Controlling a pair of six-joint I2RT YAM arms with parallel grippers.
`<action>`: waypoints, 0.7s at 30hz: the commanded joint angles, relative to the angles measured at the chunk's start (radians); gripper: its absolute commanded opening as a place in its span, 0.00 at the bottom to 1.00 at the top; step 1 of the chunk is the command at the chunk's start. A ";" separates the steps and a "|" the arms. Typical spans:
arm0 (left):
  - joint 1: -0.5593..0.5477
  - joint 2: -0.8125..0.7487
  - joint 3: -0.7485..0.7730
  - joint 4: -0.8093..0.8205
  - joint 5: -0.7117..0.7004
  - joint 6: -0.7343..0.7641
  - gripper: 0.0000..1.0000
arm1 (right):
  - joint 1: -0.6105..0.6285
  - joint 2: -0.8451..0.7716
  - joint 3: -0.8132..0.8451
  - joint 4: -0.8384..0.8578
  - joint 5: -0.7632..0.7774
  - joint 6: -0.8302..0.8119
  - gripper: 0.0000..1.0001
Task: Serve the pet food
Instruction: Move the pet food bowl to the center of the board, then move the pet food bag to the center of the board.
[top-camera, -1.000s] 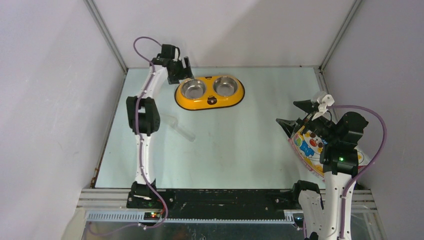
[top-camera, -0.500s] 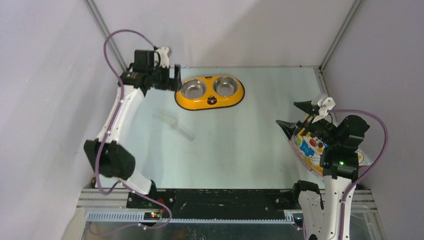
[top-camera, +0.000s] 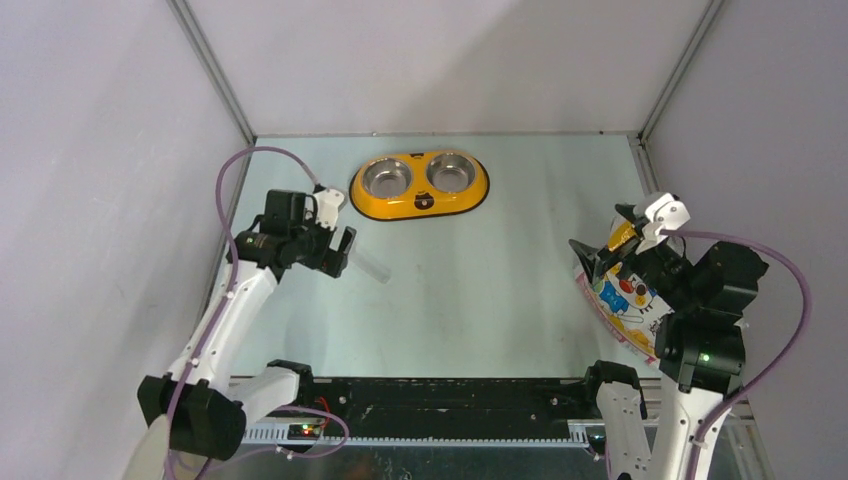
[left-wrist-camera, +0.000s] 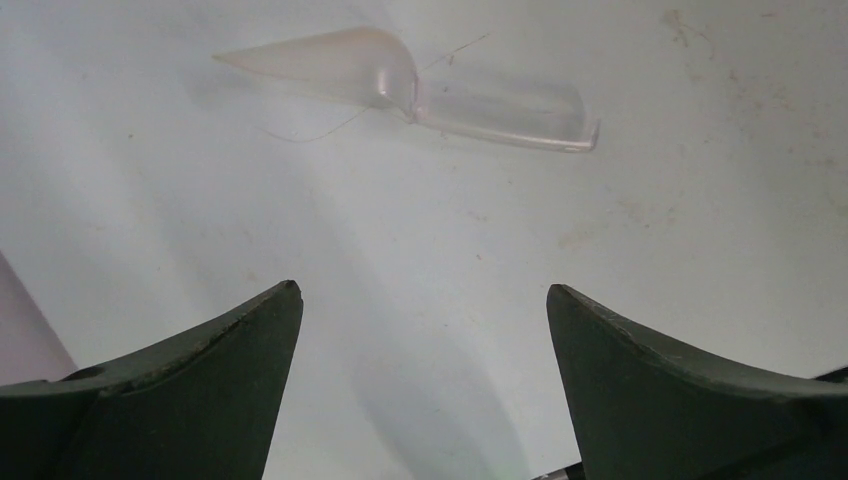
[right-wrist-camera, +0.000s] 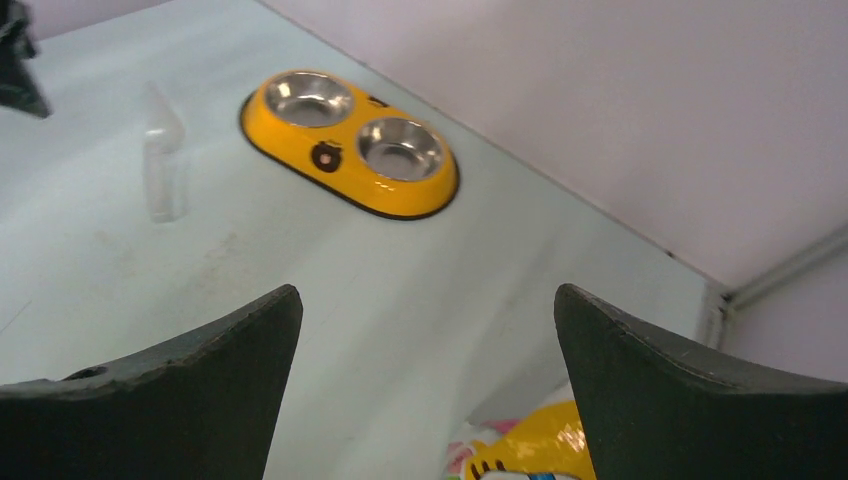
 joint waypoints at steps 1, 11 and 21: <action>-0.006 -0.068 -0.046 0.109 -0.077 -0.010 1.00 | -0.004 0.021 0.109 -0.157 0.231 0.012 1.00; -0.062 -0.067 -0.127 0.170 -0.176 -0.010 1.00 | -0.004 -0.086 0.213 -0.341 0.515 -0.023 1.00; -0.072 -0.079 -0.147 0.182 -0.159 -0.008 1.00 | -0.014 -0.180 0.192 -0.447 1.247 -0.121 1.00</action>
